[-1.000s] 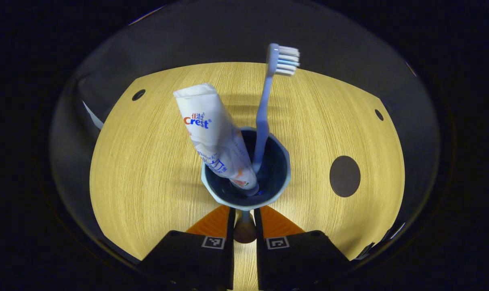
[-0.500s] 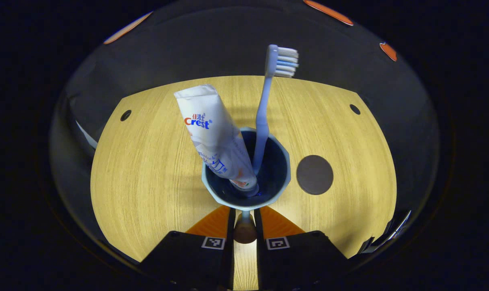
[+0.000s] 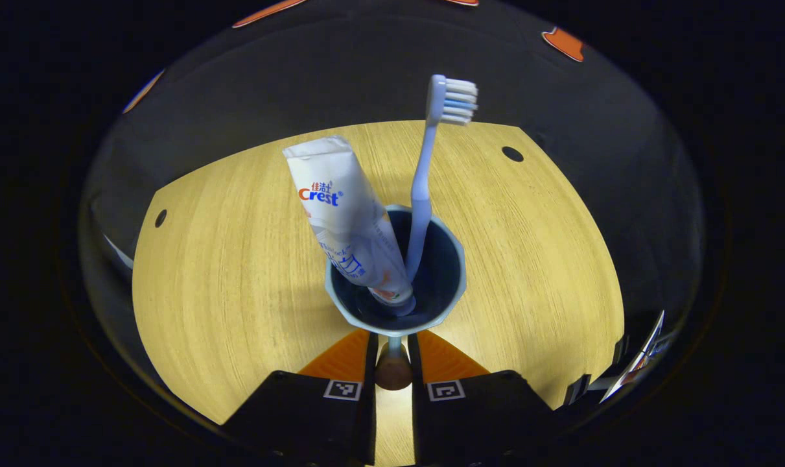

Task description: Put the toothbrush and toothpaste on the desktop into the cup, then pick up the cup and place it on the coaster on the desktop.

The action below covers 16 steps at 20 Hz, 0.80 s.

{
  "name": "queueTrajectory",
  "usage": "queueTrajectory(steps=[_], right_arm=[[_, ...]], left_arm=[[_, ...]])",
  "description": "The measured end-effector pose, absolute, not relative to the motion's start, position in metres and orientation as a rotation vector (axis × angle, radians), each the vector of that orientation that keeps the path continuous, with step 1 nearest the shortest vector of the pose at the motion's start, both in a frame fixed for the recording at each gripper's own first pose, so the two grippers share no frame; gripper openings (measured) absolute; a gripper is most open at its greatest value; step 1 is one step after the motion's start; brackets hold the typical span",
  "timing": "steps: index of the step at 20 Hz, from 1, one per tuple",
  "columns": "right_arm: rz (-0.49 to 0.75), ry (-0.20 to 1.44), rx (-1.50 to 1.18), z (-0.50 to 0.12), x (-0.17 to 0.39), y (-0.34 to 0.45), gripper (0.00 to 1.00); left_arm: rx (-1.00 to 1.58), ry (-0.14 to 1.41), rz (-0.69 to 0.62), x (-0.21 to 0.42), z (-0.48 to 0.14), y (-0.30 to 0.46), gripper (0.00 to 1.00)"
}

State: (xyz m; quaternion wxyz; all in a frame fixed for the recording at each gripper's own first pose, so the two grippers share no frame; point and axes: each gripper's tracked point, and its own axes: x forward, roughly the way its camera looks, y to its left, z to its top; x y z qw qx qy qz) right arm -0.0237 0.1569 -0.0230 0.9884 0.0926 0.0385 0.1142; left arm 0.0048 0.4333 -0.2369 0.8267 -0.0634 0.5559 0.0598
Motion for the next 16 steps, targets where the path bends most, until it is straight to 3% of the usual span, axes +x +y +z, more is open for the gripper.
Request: queueTrajectory(steps=[16], right_arm=[[0.239, 0.139, 0.188, -0.060, -0.025, 0.147, 0.96]], left_arm=[[-0.090, 1.193, 0.116, -0.005, -0.190, 0.428, 0.23]])
